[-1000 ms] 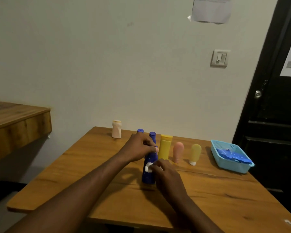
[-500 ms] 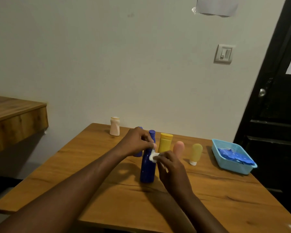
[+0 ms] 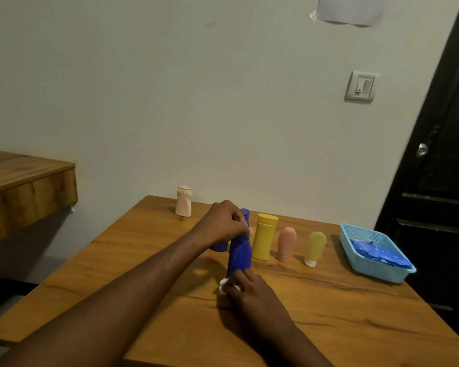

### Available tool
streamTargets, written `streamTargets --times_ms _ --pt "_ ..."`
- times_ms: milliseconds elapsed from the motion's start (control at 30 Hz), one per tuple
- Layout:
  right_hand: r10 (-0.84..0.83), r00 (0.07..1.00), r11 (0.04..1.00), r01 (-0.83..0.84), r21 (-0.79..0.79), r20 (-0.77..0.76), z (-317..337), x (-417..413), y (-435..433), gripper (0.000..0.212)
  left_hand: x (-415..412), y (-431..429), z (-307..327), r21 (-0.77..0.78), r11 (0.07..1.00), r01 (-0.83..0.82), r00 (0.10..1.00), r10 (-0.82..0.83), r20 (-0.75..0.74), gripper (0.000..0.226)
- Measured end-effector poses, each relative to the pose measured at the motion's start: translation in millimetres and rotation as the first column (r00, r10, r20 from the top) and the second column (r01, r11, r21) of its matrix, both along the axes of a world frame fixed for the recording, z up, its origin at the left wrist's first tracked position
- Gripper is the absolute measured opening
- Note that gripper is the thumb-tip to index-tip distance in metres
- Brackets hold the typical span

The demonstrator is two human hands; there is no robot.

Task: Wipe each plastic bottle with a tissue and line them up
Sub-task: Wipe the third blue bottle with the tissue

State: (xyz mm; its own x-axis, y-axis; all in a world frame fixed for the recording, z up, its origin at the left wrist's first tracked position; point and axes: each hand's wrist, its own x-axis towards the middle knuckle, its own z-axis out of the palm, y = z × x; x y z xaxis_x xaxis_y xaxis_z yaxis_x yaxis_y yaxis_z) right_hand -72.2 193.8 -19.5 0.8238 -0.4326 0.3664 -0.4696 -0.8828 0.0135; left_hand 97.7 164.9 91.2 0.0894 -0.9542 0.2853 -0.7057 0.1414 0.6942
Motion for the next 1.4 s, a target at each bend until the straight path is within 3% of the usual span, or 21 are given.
streamTargets --times_ms 100,233,300,367,433,500,633,733,800,933,1133,1233,1300,1400 --pt "-0.015 1.000 0.992 0.018 0.127 -0.025 1 -5 8 0.037 1 -2 0 0.003 1.000 -0.009 1.000 0.009 0.007 0.006" --pt "0.014 1.000 0.994 -0.015 0.108 0.012 9 -13 3 0.025 3 -2 1 0.003 1.000 -0.006 1.000 0.006 0.005 0.007" --pt "-0.094 0.988 0.984 0.074 0.164 0.119 18 -17 0 0.021 4 -2 0 0.003 1.000 -0.011 1.000 0.011 0.006 0.008" --pt "-0.176 0.949 0.983 0.154 0.104 0.260 25 -16 -12 0.038 4 -2 1 0.000 1.000 -0.018 1.000 0.018 0.008 0.008" --pt "-0.149 0.917 0.988 0.121 0.100 0.370 33 -13 -17 0.049 3 -1 1 -0.002 1.000 -0.009 1.000 0.009 0.003 0.007" --pt "-0.133 0.927 0.991 0.121 0.055 0.352 39 -5 -17 0.051 1 0 2 -0.002 1.000 -0.009 1.000 0.009 0.010 0.005" --pt "-0.122 0.978 0.992 0.127 -0.016 0.172 25 2 -14 0.063 -1 2 2 -0.004 1.000 -0.022 1.000 0.022 0.008 0.006" --pt "-0.109 0.991 0.994 0.107 0.028 0.079 12 1 2 0.047 0 2 0 0.005 0.999 -0.032 0.999 0.032 0.000 0.007" --pt "-0.088 0.990 0.994 0.079 0.081 0.112 7 -2 12 0.032 -1 2 0 0.008 1.000 -0.030 1.000 0.030 -0.002 0.008" --pt "-0.111 0.979 0.986 0.086 0.145 0.170 11 -6 18 0.022 -4 5 1 0.006 1.000 -0.031 1.000 0.031 -0.006 0.008" --pt "-0.145 0.944 0.989 0.138 0.043 0.295 29 -2 -4 0.053 -8 8 3 0.006 0.999 -0.033 0.999 0.033 -0.010 0.008" --pt "-0.135 0.974 0.990 0.138 -0.003 0.181 19 3 -5 0.056 -9 10 4 0.010 0.999 -0.035 0.999 0.035 -0.009 0.009" --pt "-0.093 0.989 0.995 0.095 -0.007 0.115 6 -2 0 0.047 -10 10 5 0.021 1.000 -0.022 1.000 0.022 -0.006 0.009" --pt "-0.094 0.992 0.990 0.084 0.116 0.083 -6 -5 10 0.031 -10 12 7 0.033 0.999 -0.016 1.000 0.016 -0.003 0.010"
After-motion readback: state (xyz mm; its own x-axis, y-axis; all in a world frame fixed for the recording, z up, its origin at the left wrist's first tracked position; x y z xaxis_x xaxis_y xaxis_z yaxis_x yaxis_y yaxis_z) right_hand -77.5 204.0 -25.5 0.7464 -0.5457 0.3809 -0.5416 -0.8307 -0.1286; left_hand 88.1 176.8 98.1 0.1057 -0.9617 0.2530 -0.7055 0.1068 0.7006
